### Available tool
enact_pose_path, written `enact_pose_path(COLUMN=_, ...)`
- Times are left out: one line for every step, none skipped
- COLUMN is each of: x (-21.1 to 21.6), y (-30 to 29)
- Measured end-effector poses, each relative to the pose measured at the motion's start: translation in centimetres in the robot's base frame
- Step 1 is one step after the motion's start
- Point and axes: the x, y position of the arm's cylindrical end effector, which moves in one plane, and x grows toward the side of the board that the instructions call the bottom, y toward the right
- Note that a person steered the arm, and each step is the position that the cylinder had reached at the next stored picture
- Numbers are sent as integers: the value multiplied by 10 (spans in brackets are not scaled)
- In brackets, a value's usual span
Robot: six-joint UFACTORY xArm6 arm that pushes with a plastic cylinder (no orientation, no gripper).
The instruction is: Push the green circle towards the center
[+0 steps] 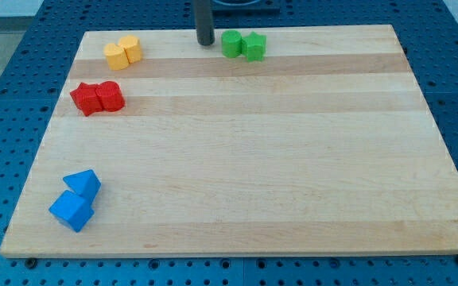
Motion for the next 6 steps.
enact_pose_path(x=0, y=7)
enact_pose_path(x=-5, y=54)
enact_pose_path(x=-5, y=55)
enact_pose_path(x=-20, y=60)
enact_pose_path(x=-20, y=58)
enact_pose_path(x=28, y=45)
